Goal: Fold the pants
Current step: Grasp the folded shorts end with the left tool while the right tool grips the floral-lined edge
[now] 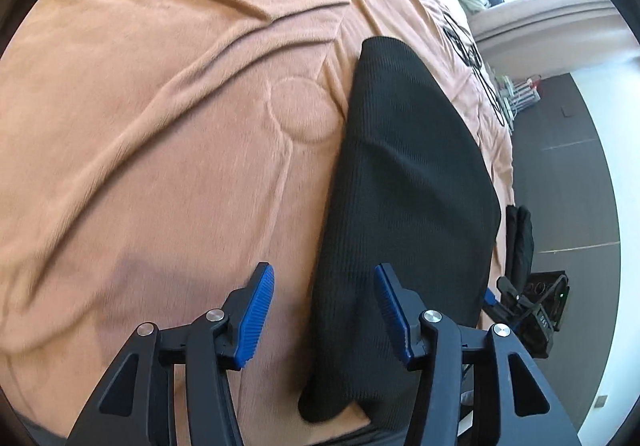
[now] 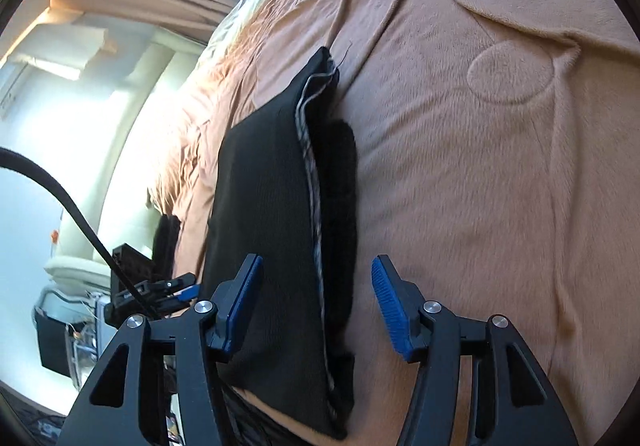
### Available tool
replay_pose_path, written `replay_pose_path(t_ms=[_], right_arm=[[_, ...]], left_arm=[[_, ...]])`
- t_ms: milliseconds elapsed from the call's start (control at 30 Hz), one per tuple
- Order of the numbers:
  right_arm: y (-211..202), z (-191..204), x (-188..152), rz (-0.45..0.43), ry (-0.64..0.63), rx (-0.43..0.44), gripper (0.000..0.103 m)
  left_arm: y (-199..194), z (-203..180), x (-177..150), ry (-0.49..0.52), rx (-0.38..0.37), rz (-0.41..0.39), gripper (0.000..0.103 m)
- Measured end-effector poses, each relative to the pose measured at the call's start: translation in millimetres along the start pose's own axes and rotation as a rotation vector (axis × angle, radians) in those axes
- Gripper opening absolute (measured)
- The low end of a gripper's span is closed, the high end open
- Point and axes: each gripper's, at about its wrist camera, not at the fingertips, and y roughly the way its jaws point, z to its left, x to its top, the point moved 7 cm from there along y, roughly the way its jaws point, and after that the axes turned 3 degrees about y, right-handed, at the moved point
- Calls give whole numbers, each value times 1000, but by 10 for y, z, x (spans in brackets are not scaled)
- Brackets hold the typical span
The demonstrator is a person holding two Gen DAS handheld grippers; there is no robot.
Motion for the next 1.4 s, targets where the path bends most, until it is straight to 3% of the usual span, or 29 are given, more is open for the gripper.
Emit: replay_pose_path(t_ms=[333, 433, 567, 800, 900, 1033, 1400], right_arm=[[270, -98, 276, 26, 66, 79, 55], [324, -75, 341, 25, 70, 82, 67], [427, -43, 433, 32, 79, 99, 68], [644, -41, 587, 60, 94, 57, 68], [678, -65, 578, 75, 103, 36, 68], [702, -22, 566, 96, 93, 13, 68], [761, 46, 671, 114, 90, 9, 68]], left_arm=[[159, -193, 390, 13, -34, -21, 54], [191, -189, 476, 15, -36, -23, 54], [264, -227, 603, 20, -55, -25, 54], [399, -287, 799, 35, -68, -16, 53], [441, -300, 864, 41, -64, -23, 51], [560, -342, 962, 53, -73, -4, 39], [597, -490, 1238, 108, -89, -32, 33]])
